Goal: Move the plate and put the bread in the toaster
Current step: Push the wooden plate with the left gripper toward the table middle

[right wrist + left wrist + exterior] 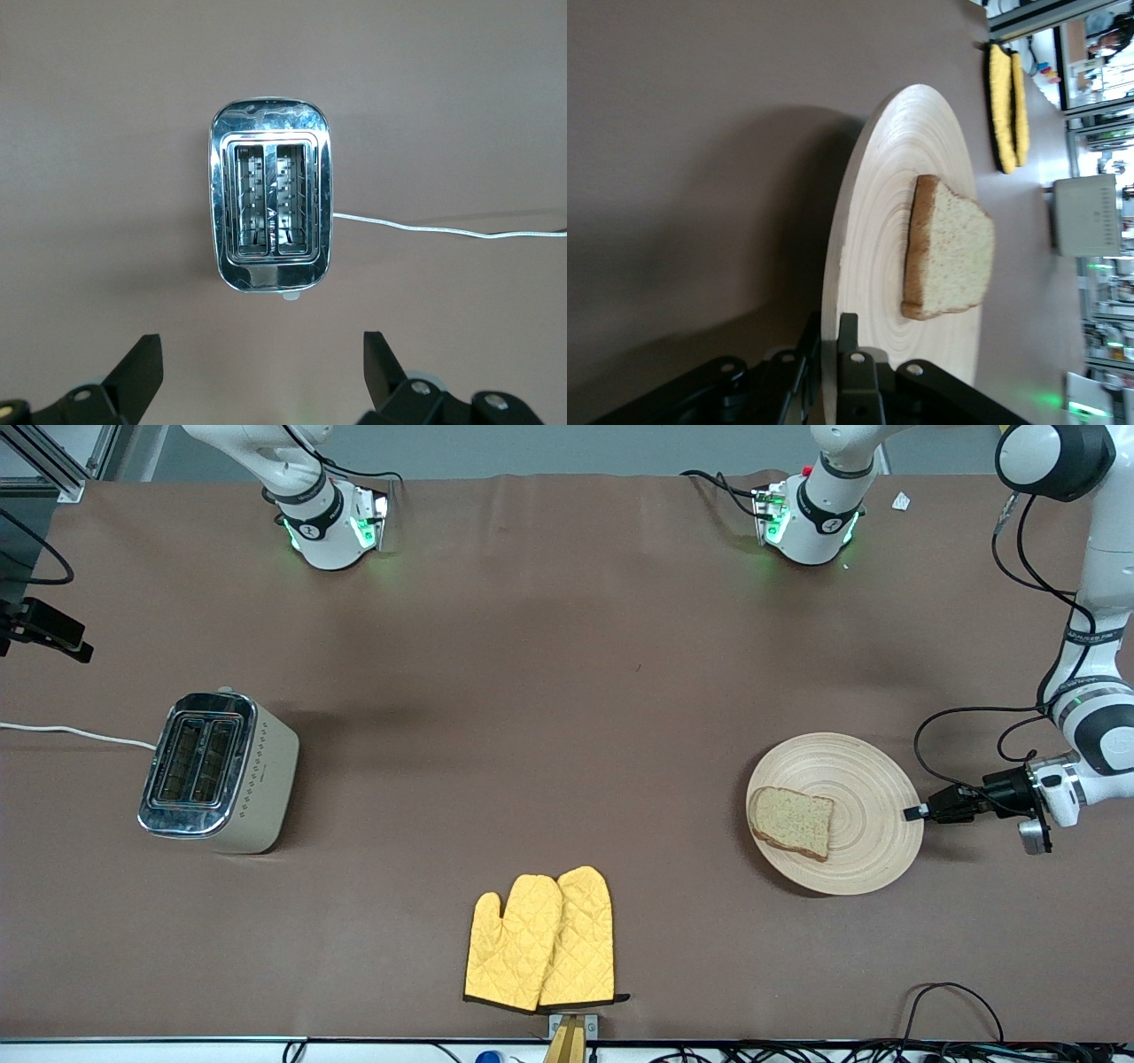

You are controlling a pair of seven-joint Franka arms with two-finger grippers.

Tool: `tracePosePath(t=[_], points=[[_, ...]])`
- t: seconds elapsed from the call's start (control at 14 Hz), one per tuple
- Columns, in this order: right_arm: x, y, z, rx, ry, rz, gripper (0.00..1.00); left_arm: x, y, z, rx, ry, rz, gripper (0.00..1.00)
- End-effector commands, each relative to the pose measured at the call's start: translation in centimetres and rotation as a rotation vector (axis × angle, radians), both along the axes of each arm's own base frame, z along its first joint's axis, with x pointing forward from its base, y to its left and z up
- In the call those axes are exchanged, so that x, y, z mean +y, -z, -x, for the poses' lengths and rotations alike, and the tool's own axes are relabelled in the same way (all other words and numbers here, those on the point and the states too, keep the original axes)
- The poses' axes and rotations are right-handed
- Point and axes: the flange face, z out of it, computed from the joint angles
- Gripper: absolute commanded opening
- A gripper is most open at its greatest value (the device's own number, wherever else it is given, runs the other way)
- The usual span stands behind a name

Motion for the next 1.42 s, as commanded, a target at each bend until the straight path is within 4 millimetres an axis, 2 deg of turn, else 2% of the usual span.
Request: tracePosePath(t=[0.0,0.14,0.21,0.43,0.57,0.71,0.85,1.35], points=[[0.0,-0.2,0.5,-0.005,-0.002,0.005,1.00,-3.4,-2.0,-1.0,0.027,0.018,0.068,0.00],[0.3,-0.2,0.5,-0.002,-0.007,0.003,1.00,-5.6,-2.9,-1.6,0.038,0.034,0.089,0.00],[0.4,-0.2,0.4,-0.002,-0.007,0.003,1.00,-7.4,-3.1,-2.0,0.047,0.047,0.104,0.00],[0.6,-0.2,0.4,-0.004,-0.012,0.003,1.00,-13.8,-4.4,-3.1,0.105,0.071,0.152,0.00],[0.6,-0.2,0.4,-0.006,-0.010,0.002,1.00,-18.1,-5.4,-3.0,0.110,0.068,0.145,0.00],[0.7,-0.2,0.4,-0.009,-0.012,0.002,1.00,-22.9,-5.8,-2.2,0.122,0.045,0.123,0.00],[0.8,-0.3,0.3,-0.012,-0.012,0.001,1.00,-26.7,-5.5,-1.5,0.110,0.037,0.106,0.00],[0.8,-0.2,0.2,-0.012,-0.014,0.000,1.00,-42.8,-3.9,2.5,0.182,-0.051,0.095,0.00]])
